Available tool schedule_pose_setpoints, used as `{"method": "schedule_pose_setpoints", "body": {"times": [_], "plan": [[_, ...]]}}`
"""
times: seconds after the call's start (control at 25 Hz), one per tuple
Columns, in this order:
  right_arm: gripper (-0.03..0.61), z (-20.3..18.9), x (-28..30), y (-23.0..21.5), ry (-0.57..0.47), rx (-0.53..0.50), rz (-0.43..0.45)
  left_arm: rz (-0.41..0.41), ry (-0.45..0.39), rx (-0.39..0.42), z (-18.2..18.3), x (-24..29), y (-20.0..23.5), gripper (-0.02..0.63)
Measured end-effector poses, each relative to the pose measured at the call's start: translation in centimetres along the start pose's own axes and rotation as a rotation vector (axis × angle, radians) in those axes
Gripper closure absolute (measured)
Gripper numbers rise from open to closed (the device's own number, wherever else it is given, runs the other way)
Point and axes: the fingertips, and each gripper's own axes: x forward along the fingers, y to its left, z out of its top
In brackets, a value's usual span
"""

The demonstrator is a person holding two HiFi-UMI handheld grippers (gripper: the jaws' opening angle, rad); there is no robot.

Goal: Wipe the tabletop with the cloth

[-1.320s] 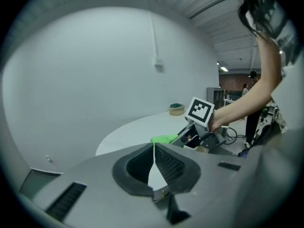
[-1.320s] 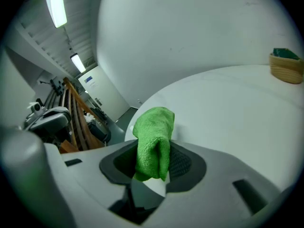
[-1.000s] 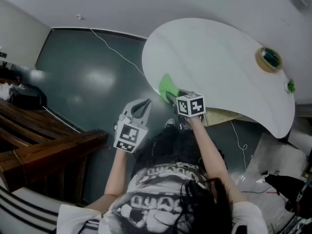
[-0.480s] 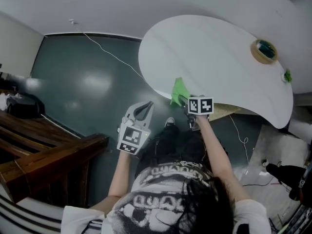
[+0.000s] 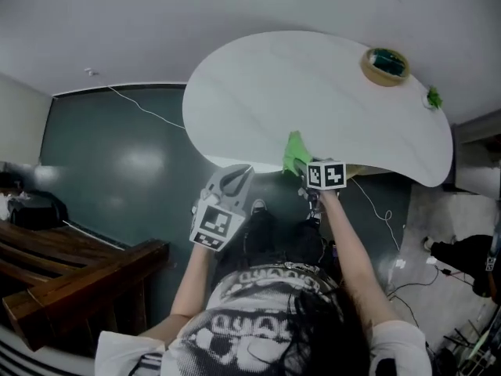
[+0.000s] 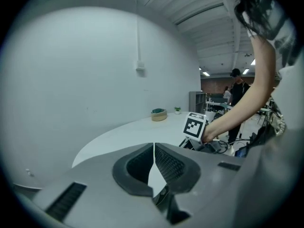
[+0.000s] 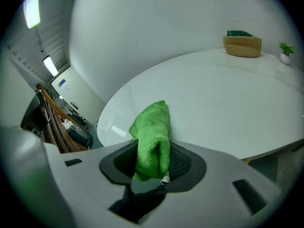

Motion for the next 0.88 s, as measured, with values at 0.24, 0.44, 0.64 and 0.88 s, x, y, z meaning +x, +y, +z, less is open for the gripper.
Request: {"method": "schedule_pose_setpoints", "body": {"times": [0.24,0.44,0.64,0.88], "plan": [[0.434,-0.4,-5.4,-9.6,-0.021,0.018,-0.085,-0.053,0.006,0.031,3.1,5.1,-5.4,0.604],[0.434,-1.1,-9.9,-17.5,-0.043,0.05,-0.131,-0.082,0.006,0.044,5.8,9.1,-10.3,0.604],[0.434,-1.8,-14.0,-24.3,-0.064,0.071,-0.158,-0.1,0.002,0.068,8.5,12.5,-14.4,0.604],[0.434,-3.1,-18.4,-31.0,-0.08,0.095,-0.196,-0.109,0.002,0.084,10.6,15.2,-18.8,0.604]]}}
